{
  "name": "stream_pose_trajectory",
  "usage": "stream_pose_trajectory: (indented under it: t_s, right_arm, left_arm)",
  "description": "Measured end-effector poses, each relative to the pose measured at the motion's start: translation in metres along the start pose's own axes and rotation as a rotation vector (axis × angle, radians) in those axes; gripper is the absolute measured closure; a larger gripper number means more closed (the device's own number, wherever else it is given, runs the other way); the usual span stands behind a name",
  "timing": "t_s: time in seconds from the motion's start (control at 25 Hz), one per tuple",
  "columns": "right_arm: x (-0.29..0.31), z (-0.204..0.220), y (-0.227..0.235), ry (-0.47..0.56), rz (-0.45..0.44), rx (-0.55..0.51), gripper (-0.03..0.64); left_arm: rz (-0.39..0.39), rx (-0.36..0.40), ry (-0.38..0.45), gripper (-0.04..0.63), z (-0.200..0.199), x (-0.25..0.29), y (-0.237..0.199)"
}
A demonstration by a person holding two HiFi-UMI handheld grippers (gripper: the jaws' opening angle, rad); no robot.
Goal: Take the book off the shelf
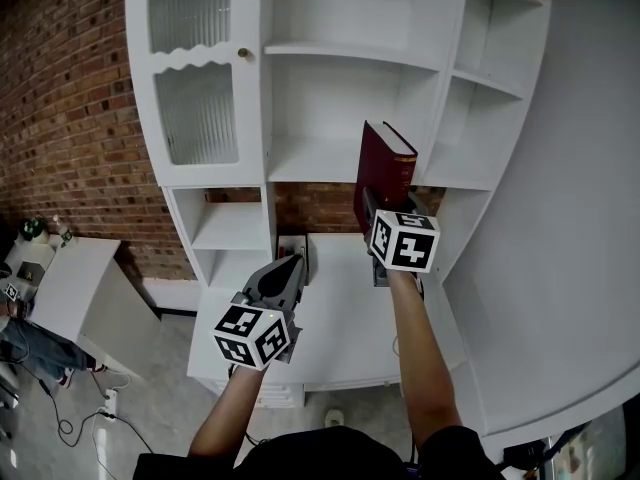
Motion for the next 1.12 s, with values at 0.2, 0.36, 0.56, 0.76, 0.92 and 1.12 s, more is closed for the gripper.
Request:
stream_pose_trajectory:
  t_s: [0.2, 0.36, 0.56, 0.76, 0.92, 1.12]
  right_arm:
    - [-0.023, 0.007, -0.002, -0.005, 0.006, 0.001, 0.377]
    - [-0.035, 0.014, -0.003, -0.016, 0.019, -0.004, 0.377]
    - [-0.054, 0.024, -0.007, -0.017, 0.018, -0.003, 0.377]
    - [-0.068, 0.037, -0.011, -0.031, 0.008, -0.005, 0.377]
    - [-0.076, 0.045, -0.01, -0.033, 0.012, -0.014, 0.377]
    - [-0.087, 0.051, -0.005, -0.034, 0.002, -0.013, 0.377]
  left_arm:
    - [0.009, -0.011, -0.011, 0.58, 0.006, -0.014, 0.012]
    - [0.019, -0.016, -0.012, 0.58, 0.006, -0.021, 0.017]
    - [0.023, -0.023, -0.003, 0.58, 0.006, -0.031, 0.023]
    - [0.033, -0.023, -0.007, 0.58, 0.008, -0.035, 0.03]
    - [0.042, -0.021, 0.0, 0.58, 0.006, -0.033, 0.035]
    - [0.047, -0.012, 0.008, 0.58, 0.004, -0.027, 0.047]
Point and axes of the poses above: the fingertips, and each gripper's own axes: x forward along the fingers, y to its right, z out of its underside, the point moved 6 cm from there along -x, backward along the fingers, and after that the axes turned 5 degrees about x, right-handed, at the moved point
